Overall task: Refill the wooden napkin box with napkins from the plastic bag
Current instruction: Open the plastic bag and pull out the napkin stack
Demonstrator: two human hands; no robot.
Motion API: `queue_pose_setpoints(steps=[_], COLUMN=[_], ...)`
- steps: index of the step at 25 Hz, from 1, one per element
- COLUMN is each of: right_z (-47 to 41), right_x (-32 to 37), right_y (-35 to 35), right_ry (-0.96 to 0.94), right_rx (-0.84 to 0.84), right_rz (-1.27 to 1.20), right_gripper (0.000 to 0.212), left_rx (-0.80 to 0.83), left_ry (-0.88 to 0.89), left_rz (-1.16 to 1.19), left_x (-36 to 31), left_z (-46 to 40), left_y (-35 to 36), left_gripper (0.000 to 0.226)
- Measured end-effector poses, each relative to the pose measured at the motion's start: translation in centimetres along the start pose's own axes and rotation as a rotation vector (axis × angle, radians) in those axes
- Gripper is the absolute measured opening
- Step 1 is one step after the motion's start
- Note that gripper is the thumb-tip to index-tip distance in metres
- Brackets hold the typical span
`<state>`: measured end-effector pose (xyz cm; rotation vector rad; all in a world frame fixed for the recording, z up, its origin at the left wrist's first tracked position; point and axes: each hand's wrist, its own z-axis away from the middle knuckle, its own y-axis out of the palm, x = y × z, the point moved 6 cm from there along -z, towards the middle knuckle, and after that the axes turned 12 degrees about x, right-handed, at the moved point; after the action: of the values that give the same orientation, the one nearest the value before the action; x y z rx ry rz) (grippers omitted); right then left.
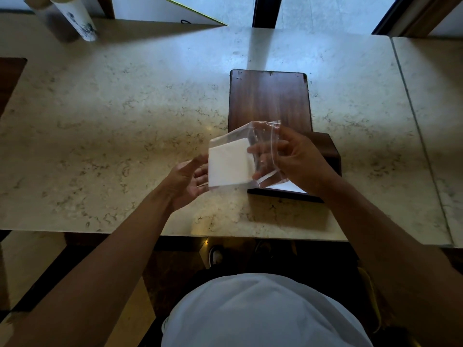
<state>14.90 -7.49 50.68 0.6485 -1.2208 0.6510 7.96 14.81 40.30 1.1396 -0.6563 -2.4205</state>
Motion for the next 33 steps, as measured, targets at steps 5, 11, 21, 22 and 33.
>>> queue_pose_setpoints(steps=[5,11,21,22,33], right_z=[1.5,2.3,2.4,2.3,1.0], right_x=[-0.5,-2.1,-3.0,-3.0,-4.9], right_y=[-0.4,-1.8,0.0,0.2,1.7], right_ry=[-0.018,0.097,0.201,0.197,0.269], right_rx=[-0.023,-0.151,0.009,0.013,-0.055], right_rz=[-0.006,0.138,0.169,0.173,0.118], right_gripper=[0.040,0.013,0.034,0.034,0.030], left_rx=[0.161,0.171,0.229,0.236,0.108], left_ry=[-0.003,-0.006,0.007,0.012,0.019], left_rz=[0.028,-0.047,-0.151,-0.149,-0.168], left_x=[0.4,1.0,1.5,1.5,1.4], left_z=[-0.4,-0.4,0.2,0.3,0.7], left_y=[1.3,2.9,4.3,4.4,3.4], left_gripper=[0.048,0.045,0.033,0.030,0.052])
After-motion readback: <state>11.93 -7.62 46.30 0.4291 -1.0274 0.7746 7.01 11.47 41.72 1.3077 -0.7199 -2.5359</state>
